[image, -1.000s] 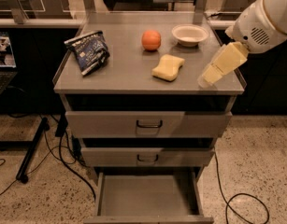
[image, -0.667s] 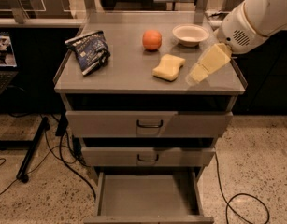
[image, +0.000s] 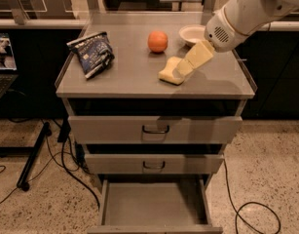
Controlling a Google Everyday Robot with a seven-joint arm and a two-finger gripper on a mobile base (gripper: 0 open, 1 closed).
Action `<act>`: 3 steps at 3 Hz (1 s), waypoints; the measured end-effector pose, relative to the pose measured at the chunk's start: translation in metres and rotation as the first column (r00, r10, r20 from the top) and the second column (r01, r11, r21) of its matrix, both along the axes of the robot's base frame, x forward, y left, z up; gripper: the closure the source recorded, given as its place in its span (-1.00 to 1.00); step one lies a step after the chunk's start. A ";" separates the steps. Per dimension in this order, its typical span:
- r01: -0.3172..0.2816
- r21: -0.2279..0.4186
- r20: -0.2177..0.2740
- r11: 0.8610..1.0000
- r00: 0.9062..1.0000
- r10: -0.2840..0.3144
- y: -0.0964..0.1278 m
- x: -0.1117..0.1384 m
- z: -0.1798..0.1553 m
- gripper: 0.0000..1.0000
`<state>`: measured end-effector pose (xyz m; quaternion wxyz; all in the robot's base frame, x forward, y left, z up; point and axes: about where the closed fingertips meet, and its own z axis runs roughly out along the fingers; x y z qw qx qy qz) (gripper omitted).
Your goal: Place sponge into bottom drawer
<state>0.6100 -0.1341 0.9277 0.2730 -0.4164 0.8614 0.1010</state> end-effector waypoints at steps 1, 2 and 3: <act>0.140 -0.014 -0.059 0.990 0.988 -0.141 -0.004 0.016 -0.021 -1.00; 0.191 -0.007 -0.081 0.982 0.978 -0.191 -0.005 0.018 -0.025 -1.00; 0.254 0.024 -0.116 0.967 0.961 -0.250 -0.005 0.022 -0.030 -1.00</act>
Offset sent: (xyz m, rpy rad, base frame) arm 0.0139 -0.0048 -0.0201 -0.0126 0.0549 -0.1411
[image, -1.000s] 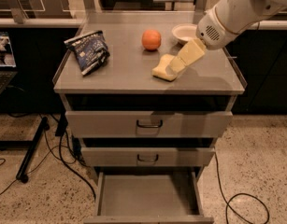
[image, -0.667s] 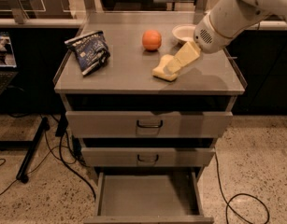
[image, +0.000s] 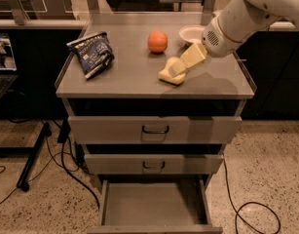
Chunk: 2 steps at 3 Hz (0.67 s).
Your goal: Place sponge into bottom drawer
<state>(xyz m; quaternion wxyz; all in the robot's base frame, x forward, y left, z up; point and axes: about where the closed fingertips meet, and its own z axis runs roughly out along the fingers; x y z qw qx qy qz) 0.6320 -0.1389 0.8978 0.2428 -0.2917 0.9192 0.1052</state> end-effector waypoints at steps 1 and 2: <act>0.037 0.025 -0.017 0.999 0.999 -0.037 0.004 0.008 -0.003 -1.00; 0.047 0.059 -0.012 0.997 0.999 -0.046 0.016 0.016 -0.002 -1.00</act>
Offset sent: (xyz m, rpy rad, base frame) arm 0.0257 0.0260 0.0027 0.1014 -0.0040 -0.0649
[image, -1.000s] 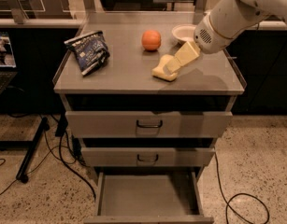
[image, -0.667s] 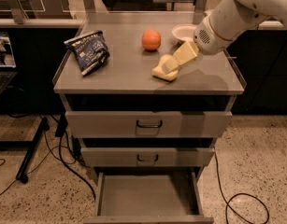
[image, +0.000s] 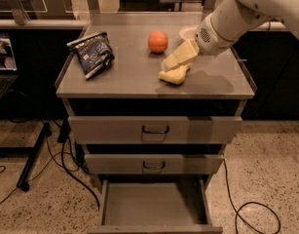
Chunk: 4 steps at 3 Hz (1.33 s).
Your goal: Place sponge into bottom drawer
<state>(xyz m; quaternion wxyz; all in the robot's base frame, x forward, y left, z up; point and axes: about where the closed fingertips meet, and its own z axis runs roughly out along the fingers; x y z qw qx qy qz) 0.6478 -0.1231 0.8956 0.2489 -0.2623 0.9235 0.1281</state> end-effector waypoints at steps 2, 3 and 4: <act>-0.004 -0.079 0.003 0.997 1.000 0.004 0.032 0.022 -0.019 -1.00; 0.025 -0.130 -0.017 0.991 0.999 -0.028 0.027 0.032 -0.040 -1.00; 0.069 -0.154 -0.044 0.986 0.996 -0.076 0.015 0.036 -0.060 -1.00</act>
Offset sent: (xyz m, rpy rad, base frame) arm 0.0366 0.0450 -0.0296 -0.1617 -0.0141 0.0055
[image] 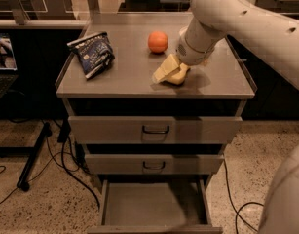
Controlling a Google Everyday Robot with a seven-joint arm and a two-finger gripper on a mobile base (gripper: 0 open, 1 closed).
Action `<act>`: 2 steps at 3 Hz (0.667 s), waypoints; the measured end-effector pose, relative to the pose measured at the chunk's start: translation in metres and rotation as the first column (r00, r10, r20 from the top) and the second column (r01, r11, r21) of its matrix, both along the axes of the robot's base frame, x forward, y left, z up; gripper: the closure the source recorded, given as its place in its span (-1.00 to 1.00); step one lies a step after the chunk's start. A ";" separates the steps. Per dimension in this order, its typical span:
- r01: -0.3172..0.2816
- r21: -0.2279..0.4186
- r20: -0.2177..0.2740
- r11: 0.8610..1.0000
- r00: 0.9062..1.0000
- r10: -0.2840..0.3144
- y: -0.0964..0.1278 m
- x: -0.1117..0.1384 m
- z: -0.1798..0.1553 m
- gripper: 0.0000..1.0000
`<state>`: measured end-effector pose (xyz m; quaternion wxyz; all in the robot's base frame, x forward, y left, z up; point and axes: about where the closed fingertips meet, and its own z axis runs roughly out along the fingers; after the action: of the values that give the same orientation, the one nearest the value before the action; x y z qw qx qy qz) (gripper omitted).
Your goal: Place sponge into bottom drawer
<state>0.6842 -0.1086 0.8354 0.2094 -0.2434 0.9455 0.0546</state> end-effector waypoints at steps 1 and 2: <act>0.036 -0.009 -0.023 0.999 0.999 -0.036 -0.011 0.002 -0.014 -1.00; 0.053 0.006 -0.021 0.999 0.998 -0.053 -0.016 0.002 -0.019 -1.00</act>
Offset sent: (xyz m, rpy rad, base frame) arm 0.0017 -0.0241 -0.0202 0.0276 0.0095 -0.0788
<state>0.6857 -0.1244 0.8166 0.2016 -0.2168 0.9536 0.0546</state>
